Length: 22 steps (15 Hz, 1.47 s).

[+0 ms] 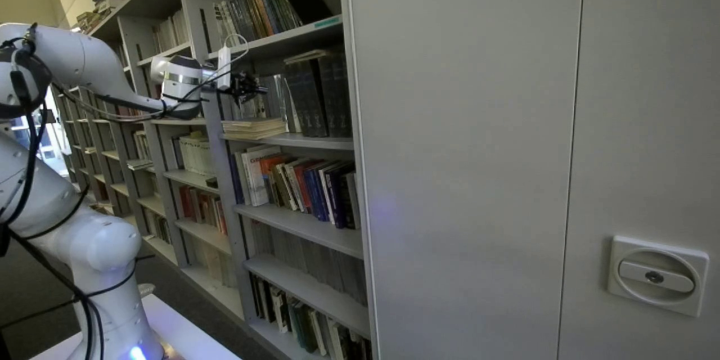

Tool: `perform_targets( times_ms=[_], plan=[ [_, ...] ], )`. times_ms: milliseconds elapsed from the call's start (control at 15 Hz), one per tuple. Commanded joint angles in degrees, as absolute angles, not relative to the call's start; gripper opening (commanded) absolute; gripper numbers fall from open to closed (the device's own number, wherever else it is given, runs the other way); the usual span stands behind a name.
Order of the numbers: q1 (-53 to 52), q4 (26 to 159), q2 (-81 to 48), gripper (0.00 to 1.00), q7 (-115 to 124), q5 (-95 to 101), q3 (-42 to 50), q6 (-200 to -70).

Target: Pick up one of the paper books and put it on top of the large encyclopedia books

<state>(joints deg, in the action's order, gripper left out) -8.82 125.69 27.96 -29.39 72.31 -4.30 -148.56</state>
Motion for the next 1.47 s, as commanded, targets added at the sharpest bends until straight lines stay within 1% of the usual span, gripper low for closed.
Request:
perform_targets(
  times_ms=[0, 200, 400, 600, 867, 1200, 1267, 1333, 1400],
  plan=[
    [-14.45, 136.34, 37.35, 0.00, -34.37, 56.93, -2.31, -144.51],
    [-17.05, 138.59, 41.30, 0.00, -38.48, 45.51, -4.79, -129.39],
    [-18.78, 137.23, 43.02, 0.00, -41.61, 37.37, -7.11, -113.30],
    [-20.78, 135.23, 42.99, 0.00, -44.66, 28.57, -7.37, -101.66],
    [-22.34, 131.99, 40.61, 0.00, -47.03, 17.66, -6.02, -92.81],
    [-21.95, 129.94, 36.98, 0.00, -48.25, 8.57, -4.46, -89.37],
    [-22.07, 129.82, 36.46, 0.17, -48.68, 7.16, -4.09, -89.76],
    [-22.04, 129.58, 35.82, 0.16, -48.94, 5.92, -3.90, -89.88],
    [-22.00, 129.56, 35.80, 0.34, -49.19, 4.85, -3.72, -90.94]
  ],
)
